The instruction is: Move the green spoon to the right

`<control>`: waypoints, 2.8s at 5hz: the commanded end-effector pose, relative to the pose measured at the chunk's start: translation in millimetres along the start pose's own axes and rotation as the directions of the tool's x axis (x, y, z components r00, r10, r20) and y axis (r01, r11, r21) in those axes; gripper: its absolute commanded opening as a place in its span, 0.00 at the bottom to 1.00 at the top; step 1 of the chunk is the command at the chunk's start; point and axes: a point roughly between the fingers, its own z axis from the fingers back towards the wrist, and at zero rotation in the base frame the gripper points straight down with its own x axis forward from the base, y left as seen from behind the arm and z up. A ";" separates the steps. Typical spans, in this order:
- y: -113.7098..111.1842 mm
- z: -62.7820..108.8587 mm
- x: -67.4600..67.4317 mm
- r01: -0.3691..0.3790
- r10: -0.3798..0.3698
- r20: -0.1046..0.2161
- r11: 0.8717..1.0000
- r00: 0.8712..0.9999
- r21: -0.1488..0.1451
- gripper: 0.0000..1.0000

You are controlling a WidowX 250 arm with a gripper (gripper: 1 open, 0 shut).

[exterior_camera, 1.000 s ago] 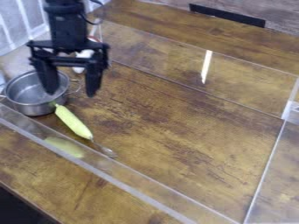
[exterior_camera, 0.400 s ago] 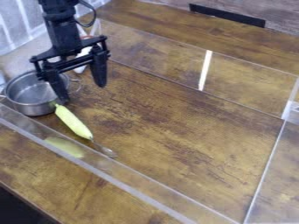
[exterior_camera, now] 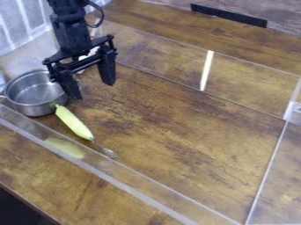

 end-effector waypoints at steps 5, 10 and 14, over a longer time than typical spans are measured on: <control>8.2 40.4 2.8 -0.173 0.173 -0.002 0.984 0.985 -0.049 1.00; -3.7 4.1 11.4 -0.357 0.358 -0.003 0.933 0.934 -0.050 1.00; 7.5 -32.5 24.8 -0.480 0.482 0.037 0.876 0.876 -0.044 1.00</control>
